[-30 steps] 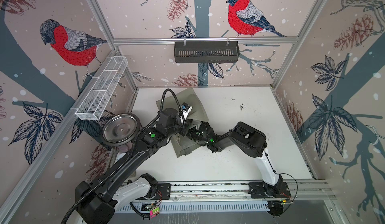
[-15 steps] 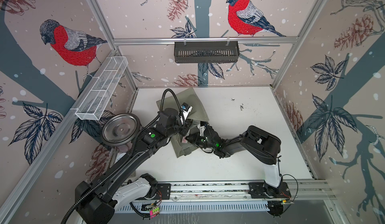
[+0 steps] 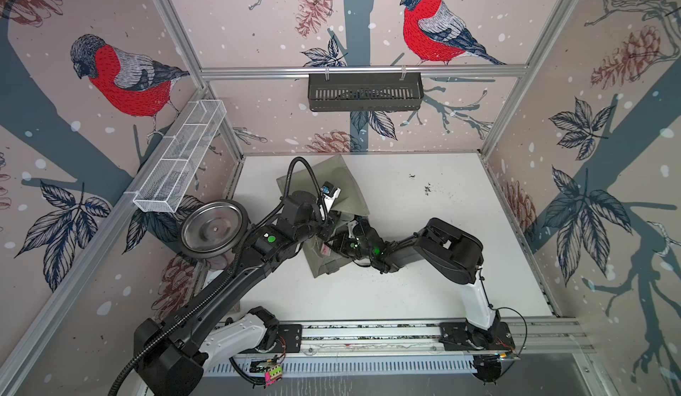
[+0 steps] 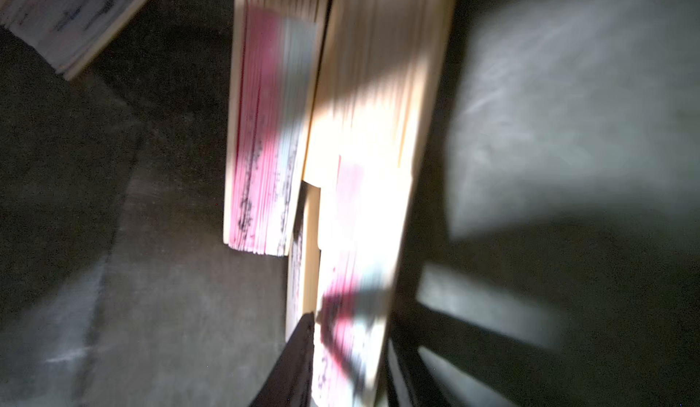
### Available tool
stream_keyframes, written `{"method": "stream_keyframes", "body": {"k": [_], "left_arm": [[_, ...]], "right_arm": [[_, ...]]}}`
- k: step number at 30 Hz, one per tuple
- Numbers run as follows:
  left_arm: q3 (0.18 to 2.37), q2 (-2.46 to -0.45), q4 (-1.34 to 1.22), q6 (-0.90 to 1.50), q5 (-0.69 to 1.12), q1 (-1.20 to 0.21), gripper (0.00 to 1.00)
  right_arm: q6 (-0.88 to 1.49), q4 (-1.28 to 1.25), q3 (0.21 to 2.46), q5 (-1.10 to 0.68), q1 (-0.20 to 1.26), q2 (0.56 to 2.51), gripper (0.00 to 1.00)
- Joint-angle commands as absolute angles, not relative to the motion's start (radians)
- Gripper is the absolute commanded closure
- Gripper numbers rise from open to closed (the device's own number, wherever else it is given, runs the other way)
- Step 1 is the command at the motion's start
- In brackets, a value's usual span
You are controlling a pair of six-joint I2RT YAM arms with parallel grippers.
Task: Take out the folding fans from the tote bags
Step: Pick up the folding fan from the canvas bag.
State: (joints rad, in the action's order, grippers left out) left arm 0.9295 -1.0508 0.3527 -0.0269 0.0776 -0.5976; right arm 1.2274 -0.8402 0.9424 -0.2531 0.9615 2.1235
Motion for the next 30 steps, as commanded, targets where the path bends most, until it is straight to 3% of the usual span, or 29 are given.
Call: {"method": "stream_keyframes", "body": {"k": [1, 4, 8, 12, 21, 30], "left_arm": [[0.931, -1.052, 0.327, -0.043, 0.082, -0.598, 1.0], [0.931, -1.054, 0.327, -0.043, 0.081, -0.598, 1.0], [0.932, -1.055, 0.328, -0.043, 0.078, -0.598, 1.0], [0.93, -1.051, 0.325, -0.043, 0.071, -0.598, 1.0], [0.933, -1.047, 0.328, -0.038, 0.046, -0.598, 1.0], [0.936, -1.042, 0.328, -0.038, 0.041, -0.596, 1.0]], "right_arm": [[1.241, -0.904, 0.95, -0.289, 0.96, 2.144, 0.67], [1.25, -0.937, 0.962, -0.298, 0.954, 2.163, 0.69], [1.264, -0.962, 0.969, -0.319, 0.952, 2.178, 0.8], [1.208, -0.917, 0.911, -0.345, 0.961, 2.097, 0.85], [1.114, -0.812, 0.714, -0.436, 0.961, 1.859, 0.87], [0.918, -0.509, 0.621, -0.456, 0.953, 1.642, 0.87]]}}
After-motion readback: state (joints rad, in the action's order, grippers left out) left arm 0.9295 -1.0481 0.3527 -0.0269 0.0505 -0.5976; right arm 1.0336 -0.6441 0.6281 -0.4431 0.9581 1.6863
